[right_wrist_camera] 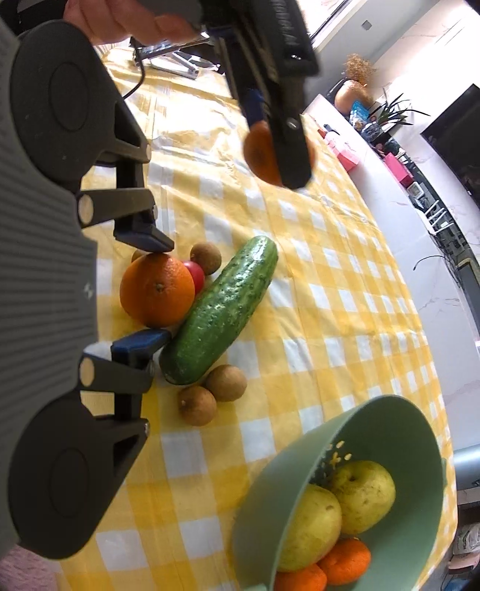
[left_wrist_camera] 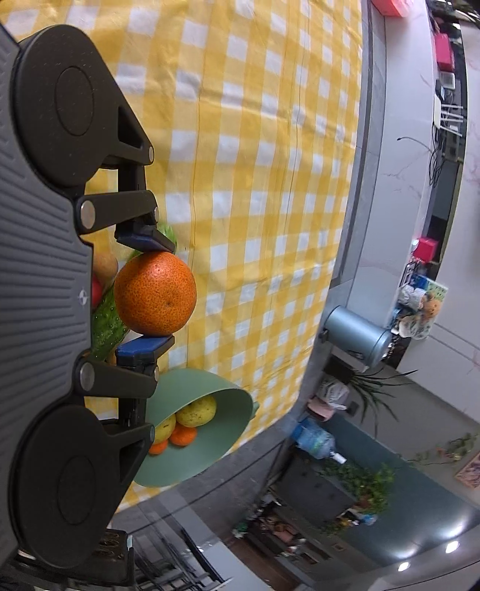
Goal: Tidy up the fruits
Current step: 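Lift both held tangerines and carry them over the green bowl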
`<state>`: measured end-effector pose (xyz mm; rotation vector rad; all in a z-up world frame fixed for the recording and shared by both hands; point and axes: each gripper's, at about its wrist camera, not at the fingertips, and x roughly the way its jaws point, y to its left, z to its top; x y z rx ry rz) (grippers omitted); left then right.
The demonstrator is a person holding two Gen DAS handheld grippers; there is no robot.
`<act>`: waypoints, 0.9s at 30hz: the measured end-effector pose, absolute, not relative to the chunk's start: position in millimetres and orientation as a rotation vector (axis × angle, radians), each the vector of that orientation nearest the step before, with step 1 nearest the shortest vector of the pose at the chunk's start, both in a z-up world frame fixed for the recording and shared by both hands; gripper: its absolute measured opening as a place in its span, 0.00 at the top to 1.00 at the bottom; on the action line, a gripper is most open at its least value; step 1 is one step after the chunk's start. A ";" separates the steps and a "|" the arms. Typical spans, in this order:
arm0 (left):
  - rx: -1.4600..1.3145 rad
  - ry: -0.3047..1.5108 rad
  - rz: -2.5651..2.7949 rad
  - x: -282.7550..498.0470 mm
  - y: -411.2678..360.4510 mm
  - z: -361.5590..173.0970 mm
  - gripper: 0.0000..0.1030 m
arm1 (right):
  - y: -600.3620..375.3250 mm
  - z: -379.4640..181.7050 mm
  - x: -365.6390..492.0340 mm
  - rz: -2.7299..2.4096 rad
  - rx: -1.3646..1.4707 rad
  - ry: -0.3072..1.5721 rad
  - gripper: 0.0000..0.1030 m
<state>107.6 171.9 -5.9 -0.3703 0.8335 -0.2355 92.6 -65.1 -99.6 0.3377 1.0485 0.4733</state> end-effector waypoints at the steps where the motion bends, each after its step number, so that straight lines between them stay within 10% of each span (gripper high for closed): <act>1: -0.379 0.830 -0.237 107.8 175.4 -6.7 0.49 | -66.8 -97.1 90.9 0.476 0.345 1.040 0.58; 27: -0.494 0.782 -0.385 89.8 150.3 11.6 0.49 | -184.1 -21.4 64.3 0.338 0.776 0.619 0.58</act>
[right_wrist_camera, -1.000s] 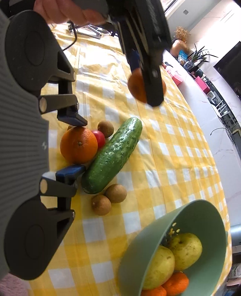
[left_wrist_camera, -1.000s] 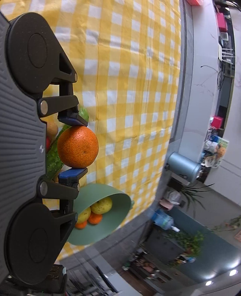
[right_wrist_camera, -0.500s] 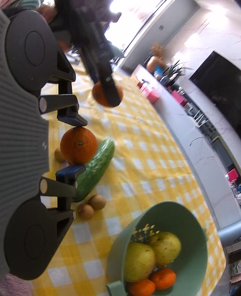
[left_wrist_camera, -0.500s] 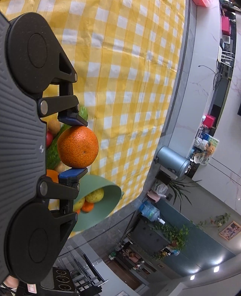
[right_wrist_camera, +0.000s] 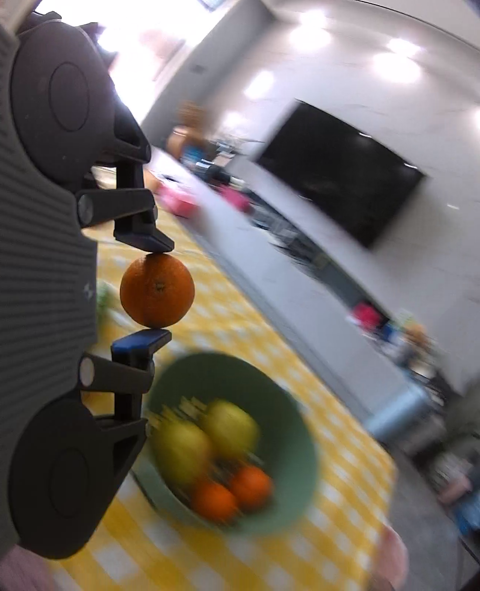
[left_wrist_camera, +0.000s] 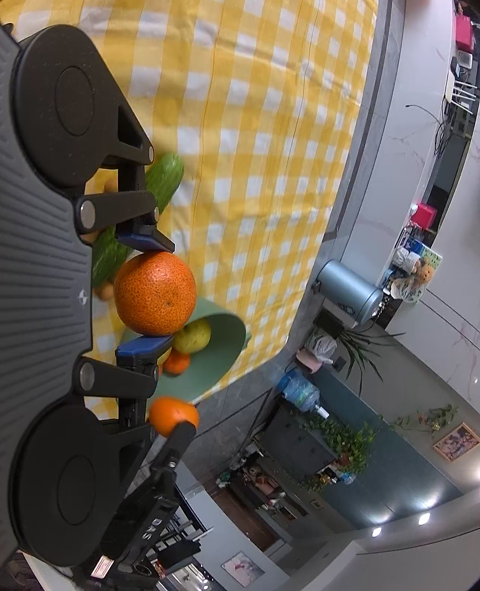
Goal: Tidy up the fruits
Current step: 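Lift both held tangerines and carry them over the green bowl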
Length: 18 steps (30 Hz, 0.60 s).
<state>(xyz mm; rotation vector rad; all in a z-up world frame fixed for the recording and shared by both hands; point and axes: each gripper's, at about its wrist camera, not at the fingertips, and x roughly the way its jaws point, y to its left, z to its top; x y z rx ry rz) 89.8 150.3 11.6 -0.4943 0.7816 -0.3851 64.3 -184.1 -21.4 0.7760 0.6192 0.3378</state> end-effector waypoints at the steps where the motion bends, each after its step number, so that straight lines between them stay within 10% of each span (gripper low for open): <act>1: -0.493 0.779 -0.391 88.6 146.8 12.8 0.49 | -193.3 -19.7 62.1 0.296 0.783 0.596 0.58; 18: -0.361 0.828 -0.381 122.1 53.3 23.9 0.49 | -250.3 -45.2 86.0 0.111 0.914 0.524 0.58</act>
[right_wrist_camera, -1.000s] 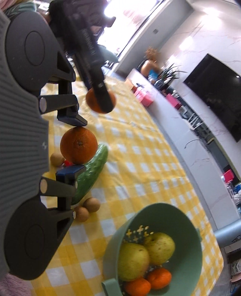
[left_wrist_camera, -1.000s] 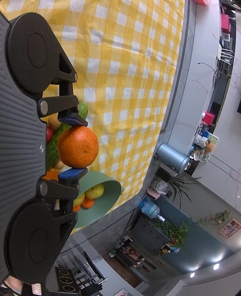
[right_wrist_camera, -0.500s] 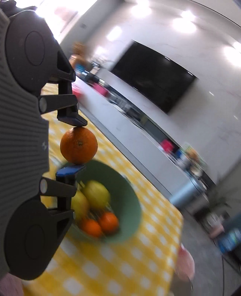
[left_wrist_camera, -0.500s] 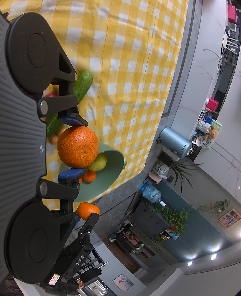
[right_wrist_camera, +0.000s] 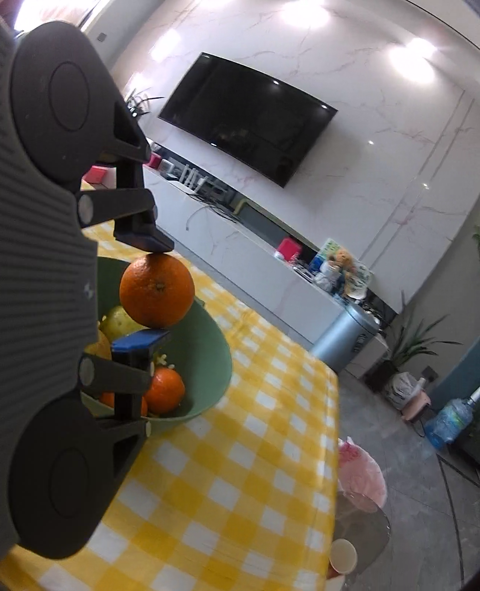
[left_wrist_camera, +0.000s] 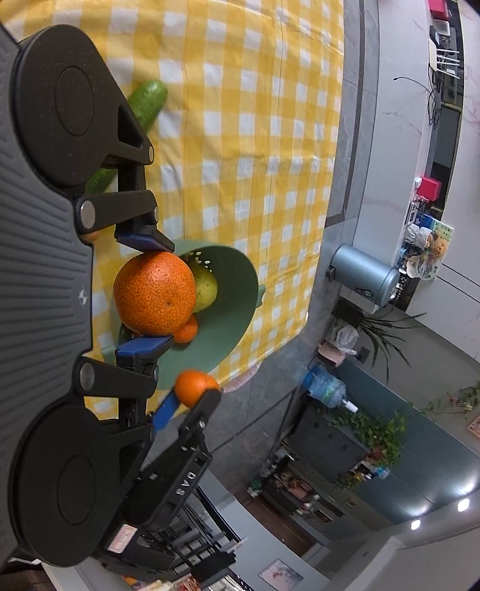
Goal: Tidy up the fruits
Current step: 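Lift both held tangerines and carry them over the green bowl, then lower the tangerine into the bowl and open the right tool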
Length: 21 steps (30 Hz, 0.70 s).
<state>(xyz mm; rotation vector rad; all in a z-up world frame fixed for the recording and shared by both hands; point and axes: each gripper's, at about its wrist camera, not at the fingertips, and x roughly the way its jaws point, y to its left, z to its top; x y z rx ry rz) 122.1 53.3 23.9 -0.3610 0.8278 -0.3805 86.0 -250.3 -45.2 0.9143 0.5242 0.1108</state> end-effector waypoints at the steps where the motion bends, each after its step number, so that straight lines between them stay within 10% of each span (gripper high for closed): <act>1: -0.348 0.831 -0.366 126.0 47.9 22.6 0.49 | -249.9 -49.3 89.8 0.132 0.921 0.541 0.58; 13: -0.296 0.878 -0.323 150.3 7.9 5.4 0.49 | -252.5 -70.6 113.4 0.062 0.855 0.667 0.56; 21: -0.255 0.886 -0.311 155.0 -7.5 0.5 0.49 | -262.9 -65.6 102.3 0.052 0.893 0.587 0.33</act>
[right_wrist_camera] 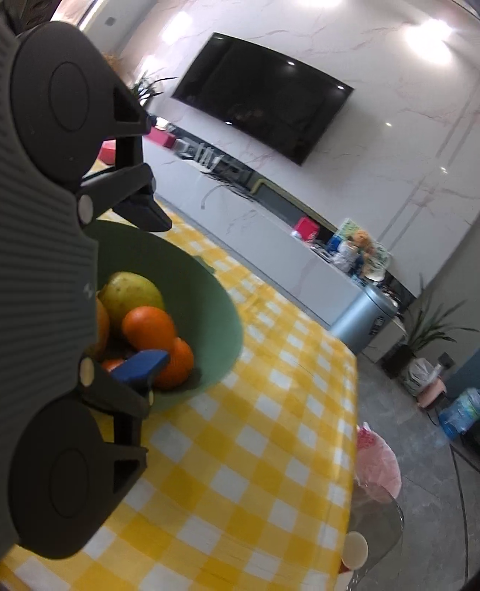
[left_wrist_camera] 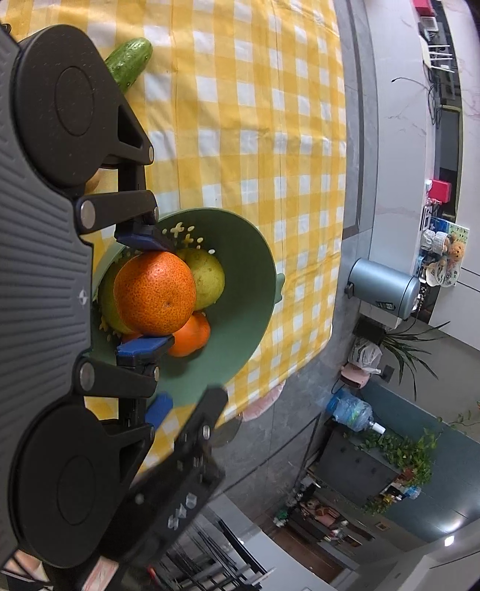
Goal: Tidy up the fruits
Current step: 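Lower the tangerine into the bowl and open the right tool, then lower the tangerine into the bowl and open the left tool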
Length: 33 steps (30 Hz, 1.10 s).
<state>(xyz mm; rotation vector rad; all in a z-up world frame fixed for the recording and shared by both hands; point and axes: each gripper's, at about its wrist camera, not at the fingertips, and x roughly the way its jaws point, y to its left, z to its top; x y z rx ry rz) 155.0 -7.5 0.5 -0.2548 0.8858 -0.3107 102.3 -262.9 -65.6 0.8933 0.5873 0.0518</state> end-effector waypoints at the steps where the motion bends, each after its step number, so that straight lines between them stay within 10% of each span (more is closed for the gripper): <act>1: -0.252 0.887 -0.306 156.2 -8.6 -0.6 0.49 | -265.5 -64.3 99.8 0.046 0.894 0.578 0.32; 16: -0.219 0.897 -0.250 183.1 -21.9 -18.6 0.48 | -264.9 -63.0 95.5 0.053 0.860 0.611 0.32; 20: -0.194 0.858 -0.211 179.6 -23.8 -17.2 0.27 | -265.6 -64.1 96.5 0.048 0.866 0.616 0.32; 33: -0.188 0.872 -0.182 172.6 -11.8 -8.1 0.24 | -261.7 -60.8 95.8 0.059 0.825 0.637 0.32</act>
